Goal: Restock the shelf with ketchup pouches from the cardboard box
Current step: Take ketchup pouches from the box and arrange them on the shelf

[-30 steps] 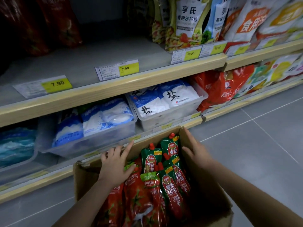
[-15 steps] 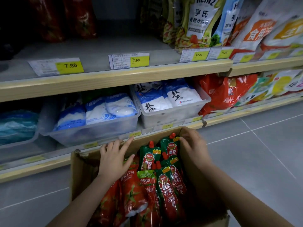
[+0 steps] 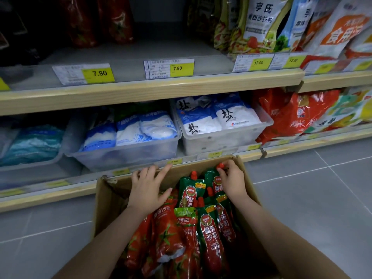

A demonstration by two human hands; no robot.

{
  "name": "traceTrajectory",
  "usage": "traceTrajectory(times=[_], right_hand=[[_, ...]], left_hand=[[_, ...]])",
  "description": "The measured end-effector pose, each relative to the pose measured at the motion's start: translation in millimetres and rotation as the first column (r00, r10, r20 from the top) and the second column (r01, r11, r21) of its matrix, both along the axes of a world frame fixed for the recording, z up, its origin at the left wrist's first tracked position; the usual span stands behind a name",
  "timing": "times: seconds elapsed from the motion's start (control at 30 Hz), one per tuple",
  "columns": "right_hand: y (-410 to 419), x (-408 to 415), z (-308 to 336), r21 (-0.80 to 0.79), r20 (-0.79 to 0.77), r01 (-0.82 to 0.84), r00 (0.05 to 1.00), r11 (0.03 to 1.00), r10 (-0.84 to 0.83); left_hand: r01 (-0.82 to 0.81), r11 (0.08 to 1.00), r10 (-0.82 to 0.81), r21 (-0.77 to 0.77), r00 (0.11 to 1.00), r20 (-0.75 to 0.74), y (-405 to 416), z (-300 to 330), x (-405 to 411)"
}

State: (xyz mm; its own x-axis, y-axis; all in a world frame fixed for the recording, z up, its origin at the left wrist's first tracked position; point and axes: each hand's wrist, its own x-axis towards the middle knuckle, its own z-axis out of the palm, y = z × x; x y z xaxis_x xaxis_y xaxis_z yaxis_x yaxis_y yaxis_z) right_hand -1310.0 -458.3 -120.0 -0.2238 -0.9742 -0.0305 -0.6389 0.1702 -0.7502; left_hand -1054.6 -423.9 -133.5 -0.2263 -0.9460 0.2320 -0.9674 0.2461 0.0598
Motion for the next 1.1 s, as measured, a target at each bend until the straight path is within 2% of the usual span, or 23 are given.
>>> traceTrajectory(times=[0.1,0.23,0.33,0.4,0.5,0.6,0.7,0.8,0.87,0.93,0.97,1.03,1.1], right_hand=[[7,-7,12,-0.056,-0.025,-0.056,0.998,0.997,0.054],[18,-16,41,-0.067,-0.065,-0.126,0.990,0.990,0.121],[25,-20,74,-0.065,-0.002,-0.179,0.984,0.982,0.179],[23,-21,101,-0.130,0.026,-0.190,0.981,0.973,0.195],[16,-19,149,-0.207,0.031,-0.228,0.970,0.951,0.240],[10,-16,190,-0.181,0.080,-0.310,0.941,0.933,0.328],[3,-11,225,-0.191,0.165,-0.338,0.914,0.921,0.370],[-2,-8,249,-0.237,0.241,-0.332,0.890,0.913,0.387],[-4,-13,256,-0.269,0.153,-0.333,0.911,0.904,0.382],[-7,-18,256,-0.278,0.046,-0.320,0.937,0.906,0.346],[-7,-18,253,-0.242,0.096,-0.321,0.931,0.915,0.352],[-5,-15,244,-0.152,0.337,-0.369,0.853,0.917,0.399],[-3,-9,236,-0.106,0.428,-0.353,0.828,0.929,0.364]], left_hand=[[0.019,0.999,-0.018,0.033,1.000,-0.014,2,6,1],[0.012,0.974,0.005,0.228,0.997,-0.074,1,18,2],[0.035,0.927,0.027,0.374,0.987,-0.158,-6,35,0],[0.099,0.895,0.015,0.435,0.968,-0.250,-11,51,-3],[0.215,0.877,-0.027,0.429,0.915,-0.403,-19,85,-22],[0.323,0.839,-0.053,0.438,0.849,-0.525,-27,126,-54],[0.402,0.779,0.013,0.481,0.757,-0.654,-33,157,-81],[0.362,0.805,0.133,0.471,0.663,-0.737,-32,162,-95],[0.343,0.832,0.154,0.436,0.613,-0.775,-31,160,-96],[0.363,0.830,0.134,0.423,0.607,-0.783,-33,161,-97],[0.374,0.828,0.123,0.419,0.607,-0.785,-33,163,-98],[0.379,0.838,0.098,0.393,0.604,-0.791,-34,168,-100],[0.366,0.850,0.077,0.379,0.625,-0.777,-33,170,-104]])
